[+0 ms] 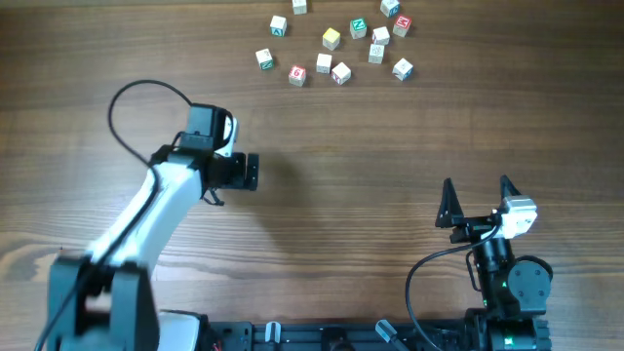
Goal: Form a tower
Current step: 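Carry the '0' block toward the near left table area and place it, then reach the right gripper to the cluster and grasp a bee-picture block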
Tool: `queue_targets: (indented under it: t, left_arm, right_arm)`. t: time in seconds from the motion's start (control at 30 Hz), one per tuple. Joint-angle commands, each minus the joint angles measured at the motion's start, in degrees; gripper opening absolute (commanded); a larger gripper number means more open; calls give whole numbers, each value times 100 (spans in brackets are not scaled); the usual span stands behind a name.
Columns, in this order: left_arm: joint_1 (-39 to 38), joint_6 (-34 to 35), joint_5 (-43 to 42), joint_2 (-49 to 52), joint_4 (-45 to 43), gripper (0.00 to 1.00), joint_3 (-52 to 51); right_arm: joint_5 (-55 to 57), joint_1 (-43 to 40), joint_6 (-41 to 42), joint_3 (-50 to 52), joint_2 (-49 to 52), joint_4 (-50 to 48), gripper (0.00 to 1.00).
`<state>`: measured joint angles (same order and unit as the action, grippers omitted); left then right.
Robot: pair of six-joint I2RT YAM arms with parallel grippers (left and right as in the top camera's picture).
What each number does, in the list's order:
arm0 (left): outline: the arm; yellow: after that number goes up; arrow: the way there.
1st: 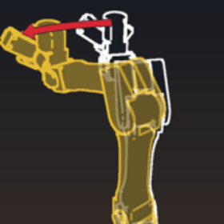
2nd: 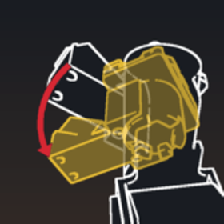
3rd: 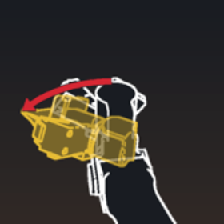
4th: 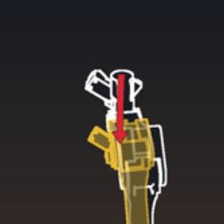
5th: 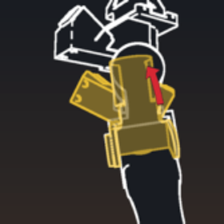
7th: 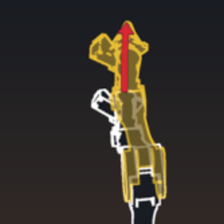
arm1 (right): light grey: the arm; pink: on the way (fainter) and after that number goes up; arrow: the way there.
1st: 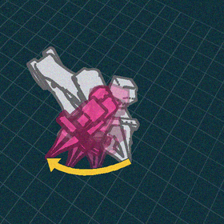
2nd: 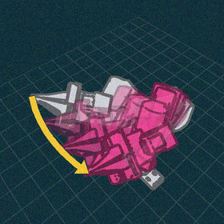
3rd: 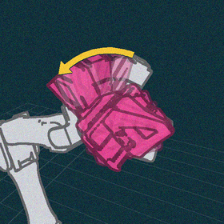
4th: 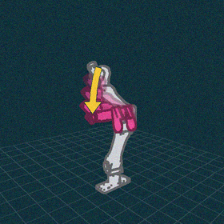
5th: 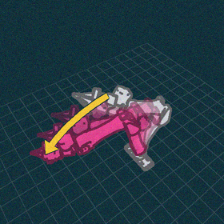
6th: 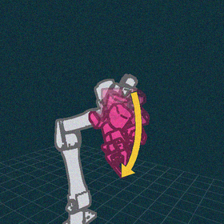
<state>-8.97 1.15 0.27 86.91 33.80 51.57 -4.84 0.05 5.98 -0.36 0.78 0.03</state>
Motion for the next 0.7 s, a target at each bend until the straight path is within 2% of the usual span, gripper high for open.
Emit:
queue_targets:
  t: [0.0, 0.13, 0.3, 0.57, 0.67]
  left_arm:
    - [24, 81, -177, -1311, 437, 100, -9]
    - [24, 81, -177, -2988, 1239, 100, -9]
    - [24, 79, -175, -4500, 1648, 100, -9]
    - [24, 79, -175, -4701, 2140, 100, -9]
    - [24, 79, -175, -4701, 2140, 100, -9]
  right_arm:
    - [81, -28, 4, 7, -35, -13, 100]
    - [81, -31, 4, 7, -35, -15, 100]
    - [81, -31, 4, 7, -35, -15, 100]
    - [402, -31, -247, 7, -35, -280, 100]
    - [400, -31, -297, 7, -35, -17, 100]
